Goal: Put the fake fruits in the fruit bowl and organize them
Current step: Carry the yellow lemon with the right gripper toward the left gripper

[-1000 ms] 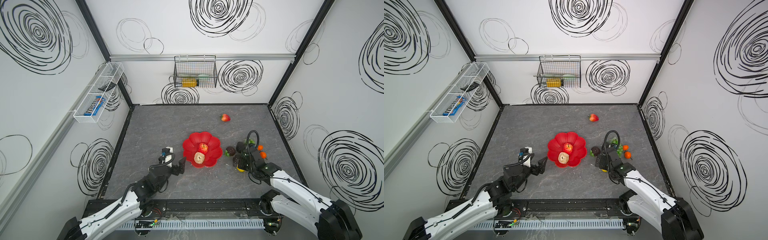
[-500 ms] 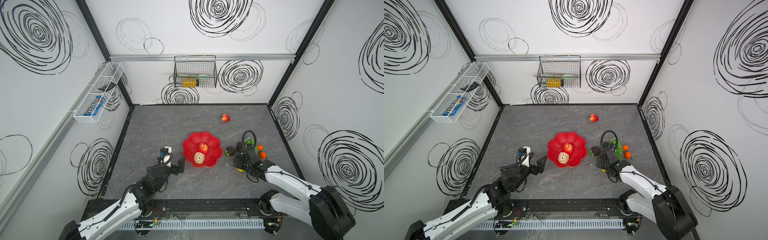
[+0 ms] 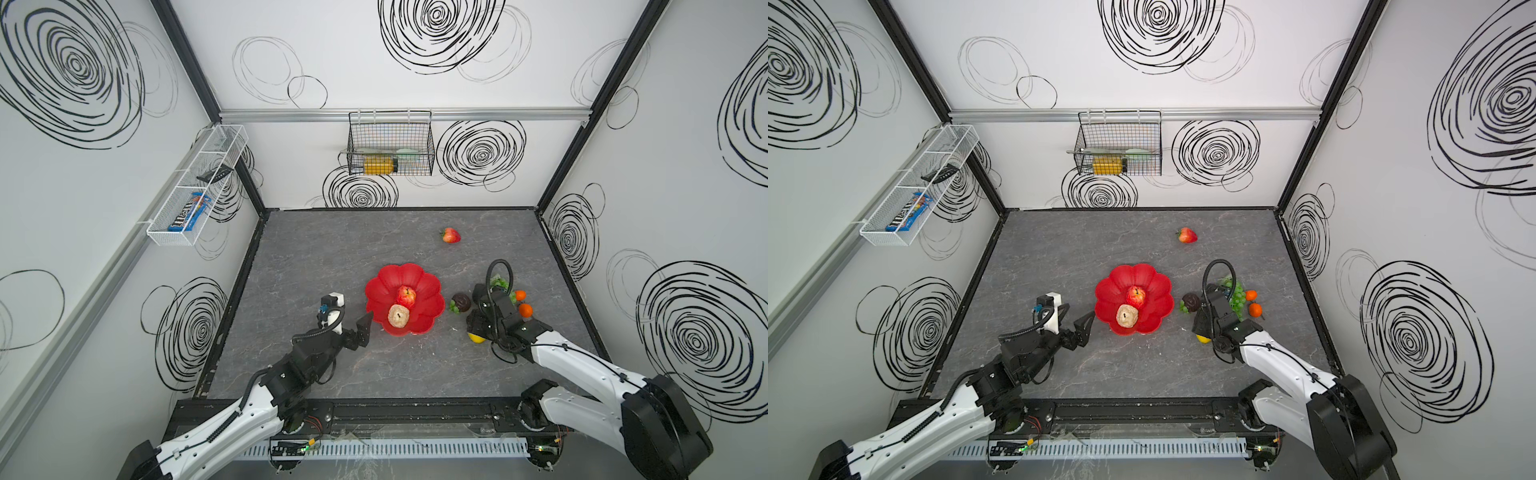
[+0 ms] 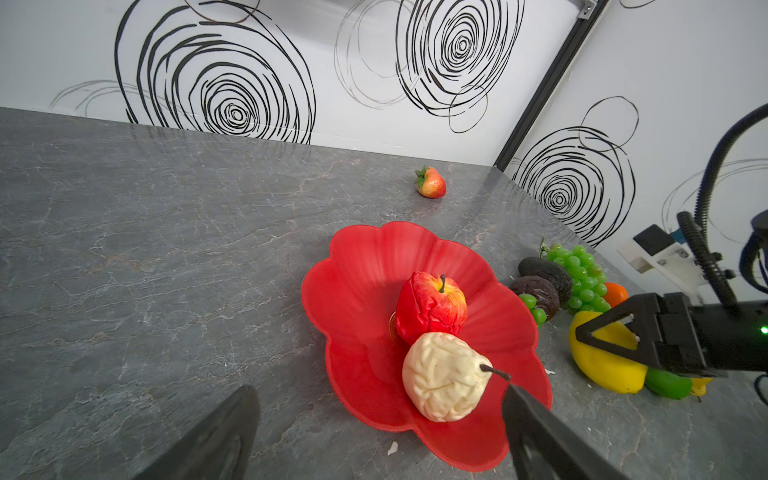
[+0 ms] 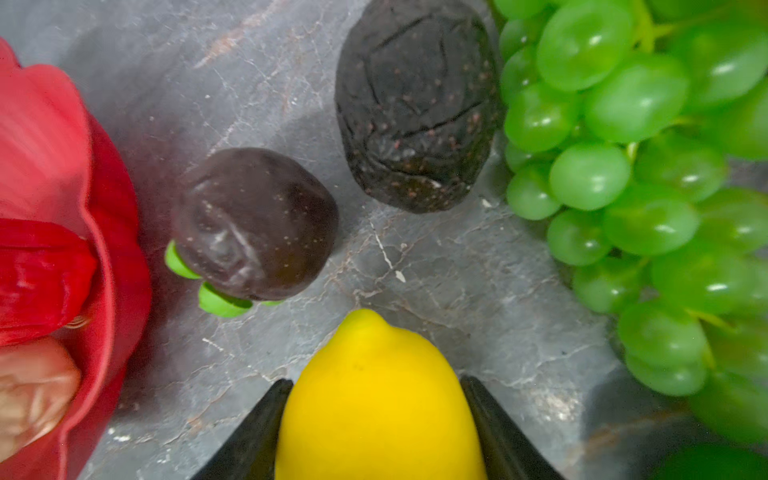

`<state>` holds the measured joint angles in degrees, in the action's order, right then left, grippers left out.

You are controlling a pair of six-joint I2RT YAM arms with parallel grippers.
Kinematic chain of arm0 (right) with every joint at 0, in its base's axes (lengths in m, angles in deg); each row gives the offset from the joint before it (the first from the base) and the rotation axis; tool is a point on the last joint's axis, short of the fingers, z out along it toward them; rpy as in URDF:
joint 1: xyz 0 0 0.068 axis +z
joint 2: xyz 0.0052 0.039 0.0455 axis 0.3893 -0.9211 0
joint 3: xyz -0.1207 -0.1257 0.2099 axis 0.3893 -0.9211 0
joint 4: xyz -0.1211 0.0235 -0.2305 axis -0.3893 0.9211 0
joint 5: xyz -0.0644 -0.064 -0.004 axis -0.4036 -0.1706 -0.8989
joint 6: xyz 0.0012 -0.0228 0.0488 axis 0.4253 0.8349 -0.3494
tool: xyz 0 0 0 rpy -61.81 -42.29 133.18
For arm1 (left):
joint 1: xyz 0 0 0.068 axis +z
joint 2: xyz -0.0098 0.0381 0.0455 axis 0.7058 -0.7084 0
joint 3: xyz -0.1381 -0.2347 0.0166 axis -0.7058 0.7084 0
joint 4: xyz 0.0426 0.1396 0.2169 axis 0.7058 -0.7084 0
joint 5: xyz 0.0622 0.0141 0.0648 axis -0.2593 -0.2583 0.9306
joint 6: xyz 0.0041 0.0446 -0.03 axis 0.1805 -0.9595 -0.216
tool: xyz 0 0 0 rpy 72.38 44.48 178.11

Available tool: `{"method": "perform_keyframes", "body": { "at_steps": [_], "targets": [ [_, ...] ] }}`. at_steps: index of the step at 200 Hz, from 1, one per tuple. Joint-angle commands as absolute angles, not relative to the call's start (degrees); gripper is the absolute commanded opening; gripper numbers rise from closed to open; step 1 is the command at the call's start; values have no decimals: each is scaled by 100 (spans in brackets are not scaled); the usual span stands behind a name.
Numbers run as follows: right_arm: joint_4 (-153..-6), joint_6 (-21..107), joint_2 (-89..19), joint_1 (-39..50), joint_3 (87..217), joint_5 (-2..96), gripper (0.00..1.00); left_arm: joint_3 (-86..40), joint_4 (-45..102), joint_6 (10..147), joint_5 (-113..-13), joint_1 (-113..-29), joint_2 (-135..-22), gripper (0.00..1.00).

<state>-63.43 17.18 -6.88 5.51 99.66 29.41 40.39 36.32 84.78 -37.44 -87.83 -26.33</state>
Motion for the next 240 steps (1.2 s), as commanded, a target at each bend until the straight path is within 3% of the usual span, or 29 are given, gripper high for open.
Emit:
{"method": "perform_keyframes", "body": {
  "at_steps": [1, 46, 93, 141, 176, 240],
  "targets": [
    [-6223, 1455, -100, 540, 10020, 3190, 61, 4106, 4056, 8391, -3890, -8743, -2645, 95],
    [-6595, 590, 1396, 587, 9856, 3994, 60, 4380, 5203, 8355, -4551, -9132, -2558, 89],
    [-8052, -1178, 2066, 1007, 9382, 4458, 57, 4199, 6742, 7376, -3164, -11071, -3159, 89],
    [-8731, -1711, 1640, 2025, 9692, 3799, 56, 3432, 8323, 6552, -1885, -12282, -5325, 95],
    [-9257, -2043, 1536, 2792, 9581, 3243, 56, 2891, 8805, 6542, -1325, -12413, -6344, 98],
    [-9766, -2153, 1491, 3521, 9493, 2632, 56, 2641, 8994, 7017, -1590, -12411, -6995, 98]
  ]
}}
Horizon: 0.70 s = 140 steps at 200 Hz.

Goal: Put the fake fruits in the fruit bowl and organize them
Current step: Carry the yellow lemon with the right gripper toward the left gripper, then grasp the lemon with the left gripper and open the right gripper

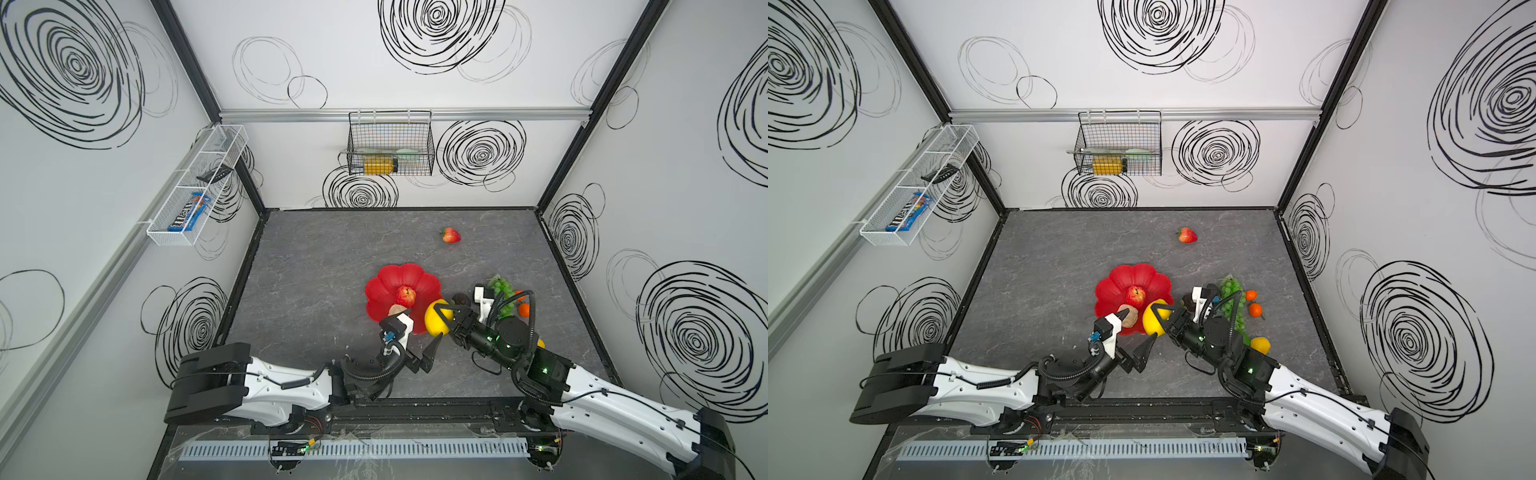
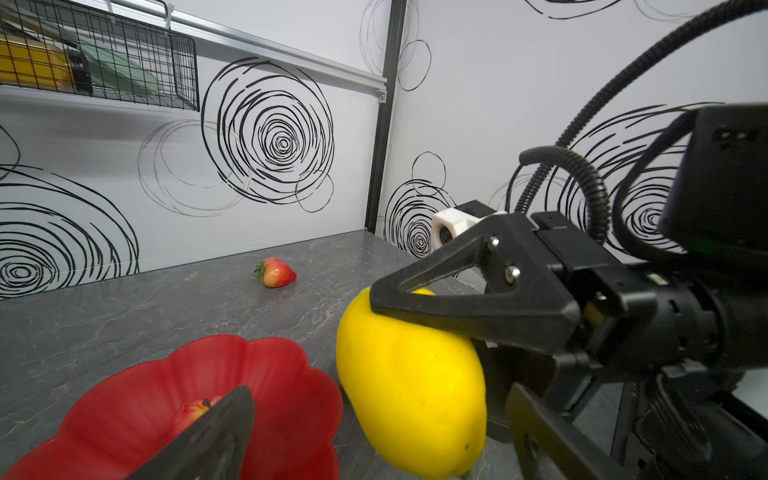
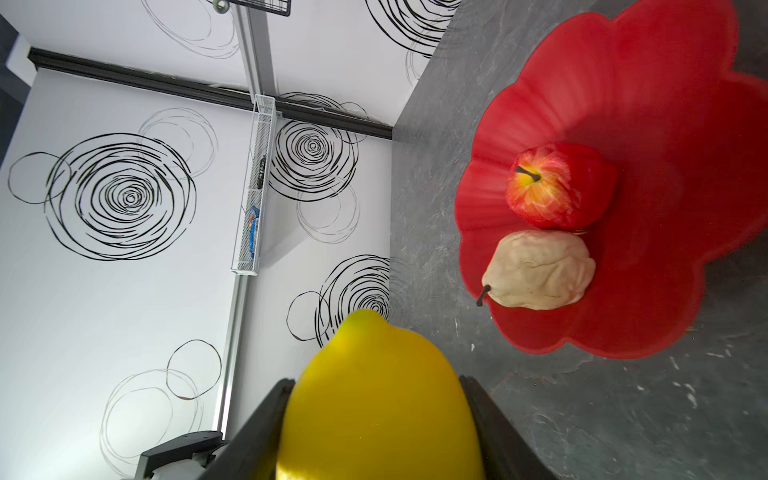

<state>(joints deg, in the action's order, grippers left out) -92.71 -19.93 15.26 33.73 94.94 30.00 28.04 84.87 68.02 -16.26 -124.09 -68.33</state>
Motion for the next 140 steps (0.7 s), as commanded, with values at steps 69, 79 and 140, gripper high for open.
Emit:
{"method": "perform_keyframes", "body": {
  "at_steps": [69, 79, 140],
  "targets": [
    [-10066, -2171, 1168, 3776, 9543, 2544, 56, 2522, 9196, 7306, -1769, -12411, -7370, 99],
    [-10085, -2184, 1130, 3804, 9548, 2521, 56, 2499, 9207, 7329, -1761, -12399, -7420, 100],
    [-10182, -2162, 955, 3966, 9622, 2461, 56, 2456, 9091, 7737, -1921, -12154, -7523, 86]
  ]
}}
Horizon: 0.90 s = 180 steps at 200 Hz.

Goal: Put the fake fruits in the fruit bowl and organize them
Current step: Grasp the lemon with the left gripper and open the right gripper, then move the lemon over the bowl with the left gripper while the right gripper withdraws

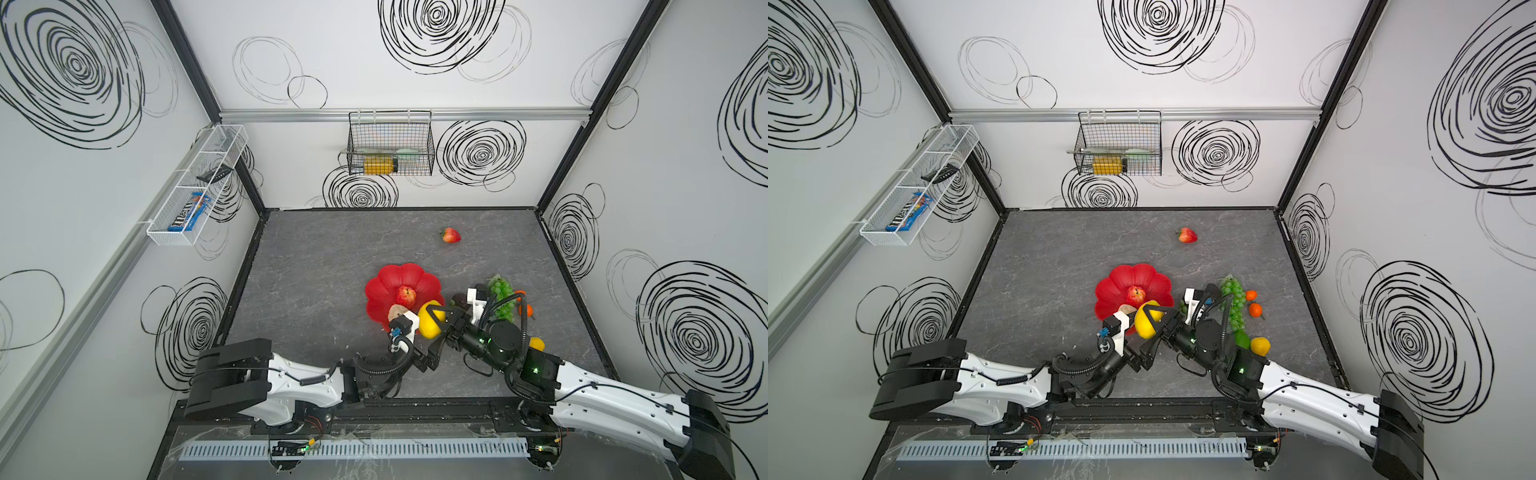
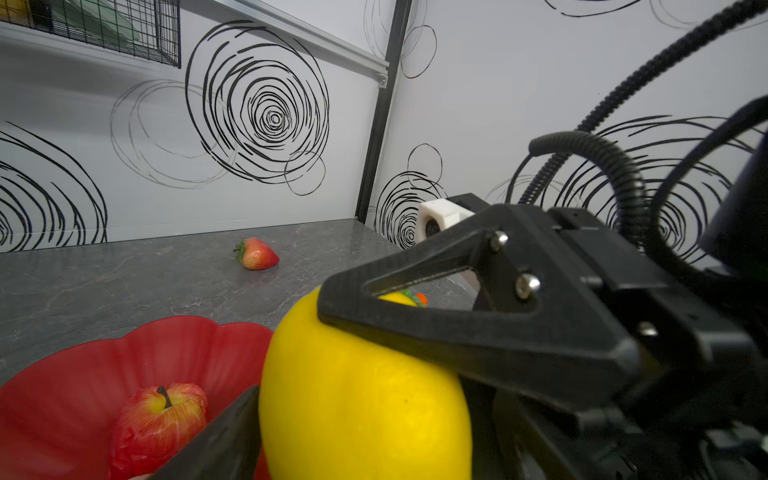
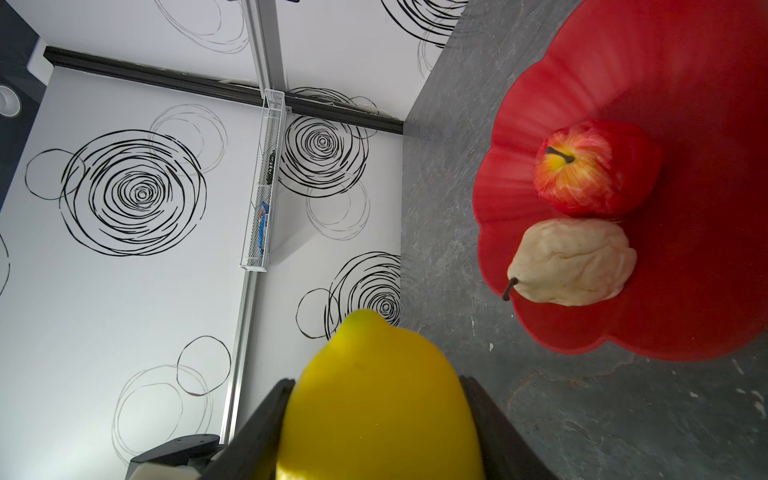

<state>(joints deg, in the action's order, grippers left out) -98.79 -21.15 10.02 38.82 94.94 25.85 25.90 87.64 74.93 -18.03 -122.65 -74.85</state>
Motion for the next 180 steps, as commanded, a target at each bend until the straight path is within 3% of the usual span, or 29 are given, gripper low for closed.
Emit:
{"method": "perform_keyframes", "body": {
  "at_steps": [1, 69, 96, 121, 180],
  "targets": [
    [-10182, -2161, 952, 3966, 9623, 2462, 56, 2456, 9086, 7738, -1925, -12154, -7523, 86],
    [-10258, -2142, 820, 4021, 9644, 2385, 57, 2430, 9001, 7972, -2268, -12038, -7602, 71],
    [-10237, -2085, 818, 4037, 9666, 2306, 57, 2369, 8933, 8006, -2317, -12048, -7659, 80],
    [-10289, -2081, 803, 4046, 9677, 2305, 57, 2359, 8944, 8040, -2310, -12051, -7715, 81],
    [-10293, -2023, 758, 4063, 9703, 2279, 59, 2410, 8962, 8026, -2333, -12013, -7674, 66]
  ]
}}
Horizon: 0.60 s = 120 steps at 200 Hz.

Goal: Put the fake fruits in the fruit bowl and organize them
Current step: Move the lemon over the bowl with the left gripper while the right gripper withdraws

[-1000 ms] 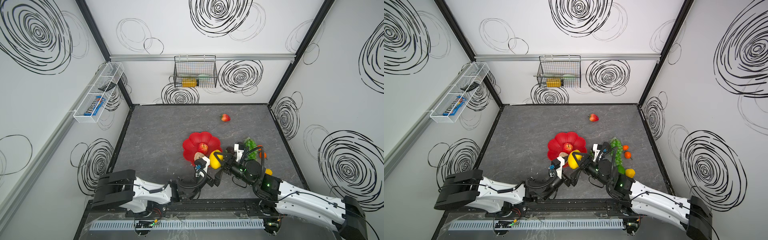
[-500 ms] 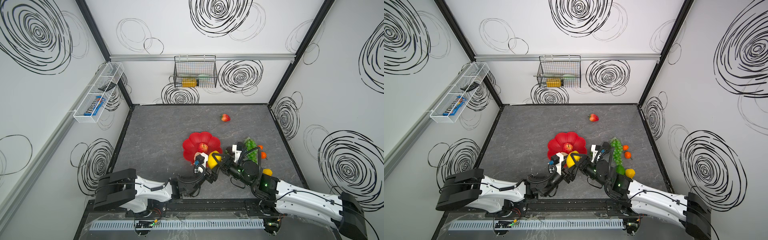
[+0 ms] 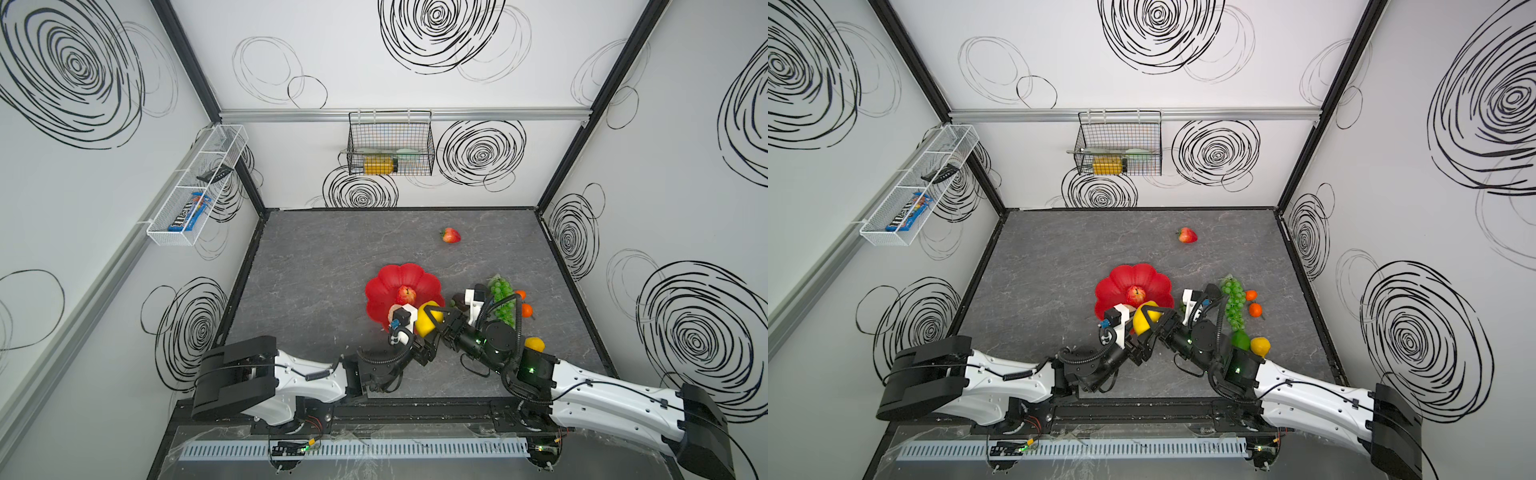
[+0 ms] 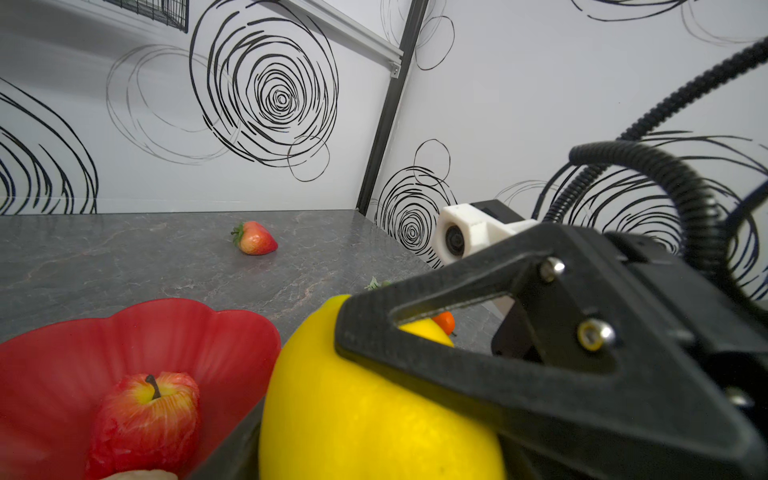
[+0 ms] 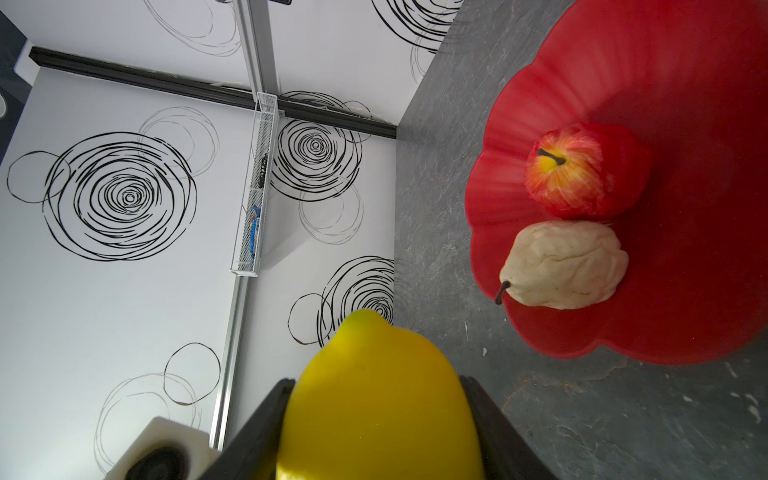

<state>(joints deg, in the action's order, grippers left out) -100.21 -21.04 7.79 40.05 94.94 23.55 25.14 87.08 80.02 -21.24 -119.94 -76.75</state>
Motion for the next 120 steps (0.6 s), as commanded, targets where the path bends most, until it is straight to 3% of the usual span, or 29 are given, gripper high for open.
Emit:
{"method": "perform_keyframes", "body": {
  "at_steps": [1, 32, 77, 120],
  "targets": [
    [-10291, -2021, 761, 4063, 9703, 2279, 59, 2411, 8959, 8028, -2337, -12013, -7673, 66],
    [-9897, -1865, 772, 4063, 9809, 2164, 68, 2507, 8901, 8004, -2234, -12004, -7514, 63],
    [-8564, -1032, 1329, 3913, 9847, 1186, 97, 2542, 7363, 8121, -2228, -11738, -6578, 63],
    [-7224, 438, 2463, 2604, 9807, 1600, 99, 2172, 4306, 8408, -2693, -10962, -5286, 61]
  ]
}}
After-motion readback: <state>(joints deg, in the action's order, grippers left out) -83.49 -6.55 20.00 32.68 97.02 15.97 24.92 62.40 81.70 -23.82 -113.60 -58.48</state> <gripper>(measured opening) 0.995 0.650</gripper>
